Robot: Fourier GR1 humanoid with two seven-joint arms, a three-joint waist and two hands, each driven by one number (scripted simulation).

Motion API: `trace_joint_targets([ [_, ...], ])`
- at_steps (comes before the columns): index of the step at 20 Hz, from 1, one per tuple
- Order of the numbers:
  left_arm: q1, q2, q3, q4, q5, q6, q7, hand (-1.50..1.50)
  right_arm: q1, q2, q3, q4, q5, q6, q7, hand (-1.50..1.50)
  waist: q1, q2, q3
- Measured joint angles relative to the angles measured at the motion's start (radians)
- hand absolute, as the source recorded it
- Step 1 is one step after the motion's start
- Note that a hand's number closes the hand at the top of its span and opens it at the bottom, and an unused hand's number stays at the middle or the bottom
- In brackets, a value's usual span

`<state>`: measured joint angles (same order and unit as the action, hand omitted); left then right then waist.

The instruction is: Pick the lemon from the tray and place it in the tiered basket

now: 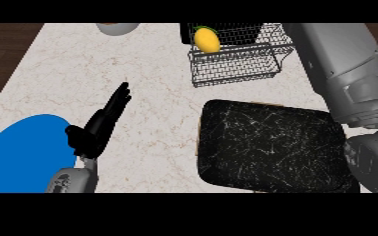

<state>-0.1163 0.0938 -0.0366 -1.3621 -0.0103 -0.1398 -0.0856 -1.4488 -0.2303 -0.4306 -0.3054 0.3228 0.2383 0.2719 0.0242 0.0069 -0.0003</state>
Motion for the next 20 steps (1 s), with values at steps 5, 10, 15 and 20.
trace_joint_targets([
  [5, -0.003, -0.001, -0.001, -0.001, -0.004, 0.001, -0.002, 0.0, 0.024, -0.092, -0.006, -0.046, 0.032, -0.173, -0.031, -1.5, -0.002, 0.003, 0.0],
  [10, -0.009, -0.015, -0.011, -0.001, -0.013, 0.012, 0.001, 0.0, 0.074, -0.21, -0.063, -0.068, 0.009, -0.266, -0.112, -1.5, 0.002, 0.008, 0.001],
  [15, -0.019, -0.016, -0.009, -0.009, -0.012, 0.013, 0.007, 0.0, 0.152, -0.366, -0.158, -0.047, -0.068, -0.193, -0.207, -1.5, 0.005, 0.012, 0.002],
  [20, -0.033, -0.008, 0.002, 0.002, -0.004, 0.003, 0.013, 0.0, 0.235, -0.529, -0.212, -0.003, -0.113, -0.051, -0.277, -1.5, 0.008, 0.014, 0.003],
])
